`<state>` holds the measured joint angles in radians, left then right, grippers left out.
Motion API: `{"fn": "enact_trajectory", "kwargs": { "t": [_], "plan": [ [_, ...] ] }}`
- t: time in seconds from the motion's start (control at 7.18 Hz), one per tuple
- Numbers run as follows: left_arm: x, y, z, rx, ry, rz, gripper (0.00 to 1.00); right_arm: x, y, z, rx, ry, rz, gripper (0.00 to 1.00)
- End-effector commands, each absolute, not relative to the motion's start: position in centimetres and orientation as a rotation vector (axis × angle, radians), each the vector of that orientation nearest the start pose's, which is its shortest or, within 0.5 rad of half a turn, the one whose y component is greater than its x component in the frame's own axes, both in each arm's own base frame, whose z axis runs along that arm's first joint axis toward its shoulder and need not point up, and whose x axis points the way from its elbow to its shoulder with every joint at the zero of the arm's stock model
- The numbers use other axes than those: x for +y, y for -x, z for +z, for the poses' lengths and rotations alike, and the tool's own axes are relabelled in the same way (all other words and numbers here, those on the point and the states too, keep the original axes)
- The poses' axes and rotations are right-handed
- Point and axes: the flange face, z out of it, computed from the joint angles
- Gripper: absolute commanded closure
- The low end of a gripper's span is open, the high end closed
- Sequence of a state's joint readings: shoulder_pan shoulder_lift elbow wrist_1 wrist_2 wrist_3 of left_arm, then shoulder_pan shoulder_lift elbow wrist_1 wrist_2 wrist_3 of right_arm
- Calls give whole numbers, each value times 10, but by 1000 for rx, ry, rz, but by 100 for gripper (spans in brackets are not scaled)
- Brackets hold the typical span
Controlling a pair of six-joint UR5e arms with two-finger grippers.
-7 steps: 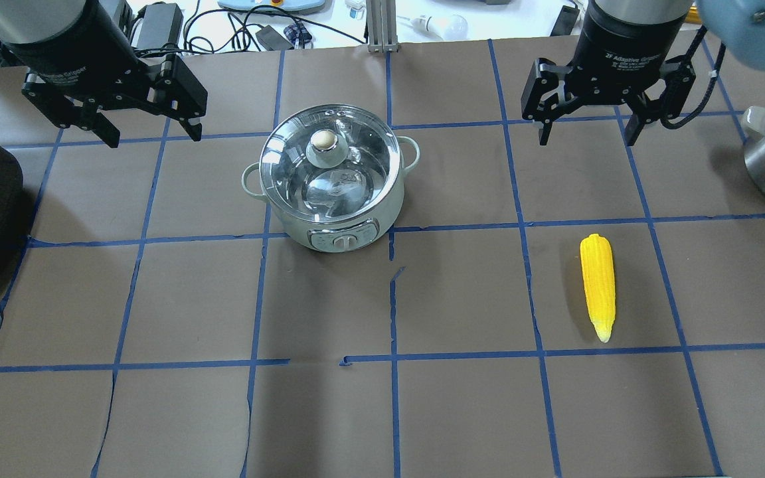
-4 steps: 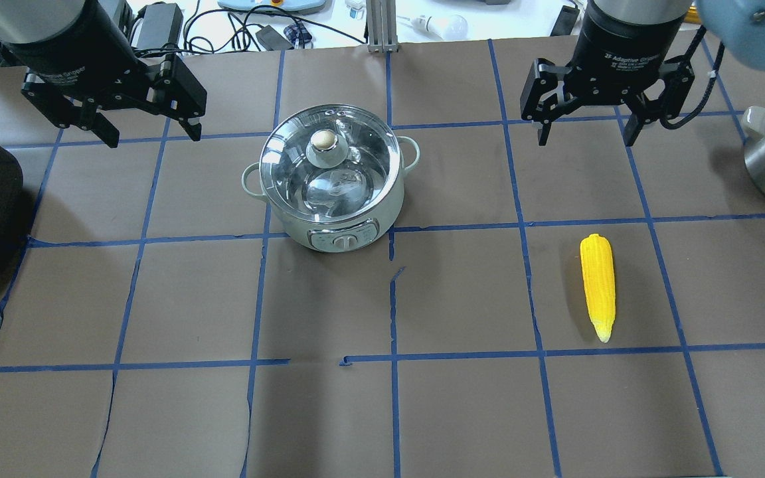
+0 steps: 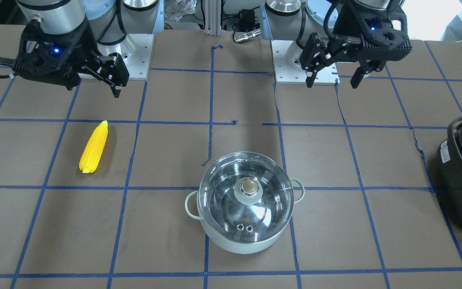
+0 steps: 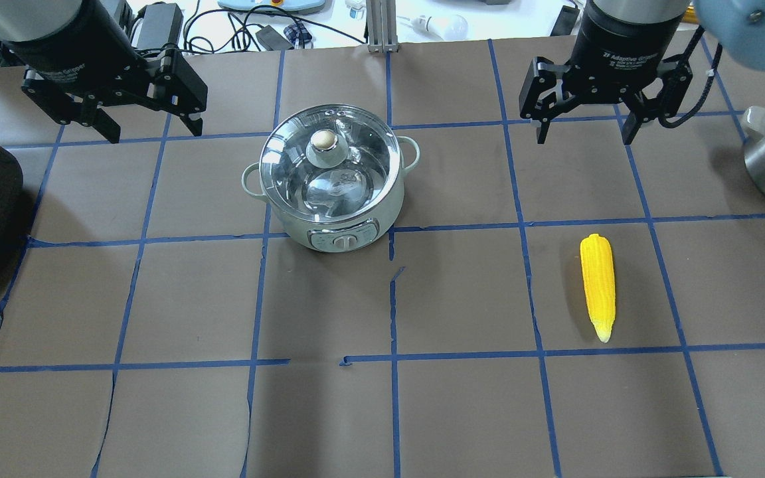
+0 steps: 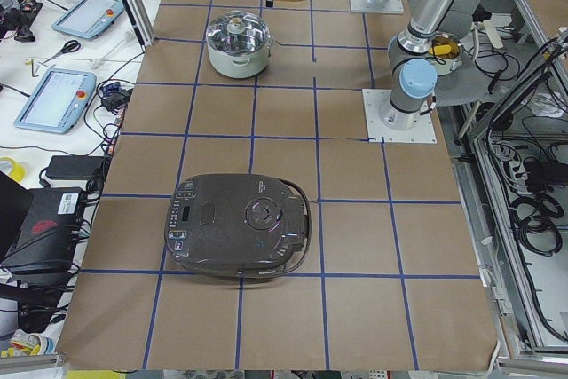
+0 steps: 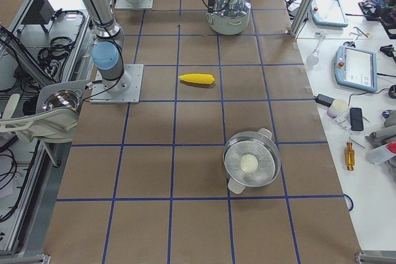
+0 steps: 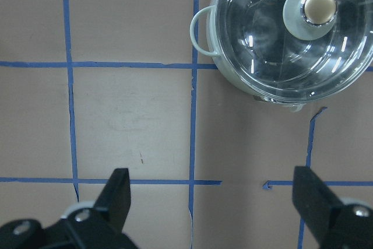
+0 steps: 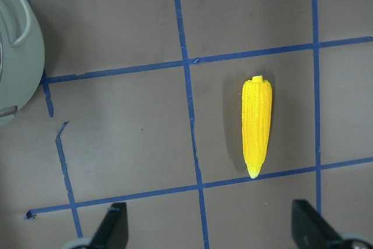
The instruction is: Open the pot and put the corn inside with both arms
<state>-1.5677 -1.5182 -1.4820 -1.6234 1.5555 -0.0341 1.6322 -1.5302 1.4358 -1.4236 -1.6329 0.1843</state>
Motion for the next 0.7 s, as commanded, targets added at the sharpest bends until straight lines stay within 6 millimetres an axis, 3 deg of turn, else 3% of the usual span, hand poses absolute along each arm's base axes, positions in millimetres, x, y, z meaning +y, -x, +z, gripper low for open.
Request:
{"fn": "enact_trajectory", "kwargs": {
  "t": [0.0,0.56],
  "plan": [
    [-468,134,539,3159,57,-102,0,-494,-157,519,3206,-184,73,0],
    [-468,134,543,3159,67,-116,0,-493,-157,520,3206,-184,68,0]
  ]
}}
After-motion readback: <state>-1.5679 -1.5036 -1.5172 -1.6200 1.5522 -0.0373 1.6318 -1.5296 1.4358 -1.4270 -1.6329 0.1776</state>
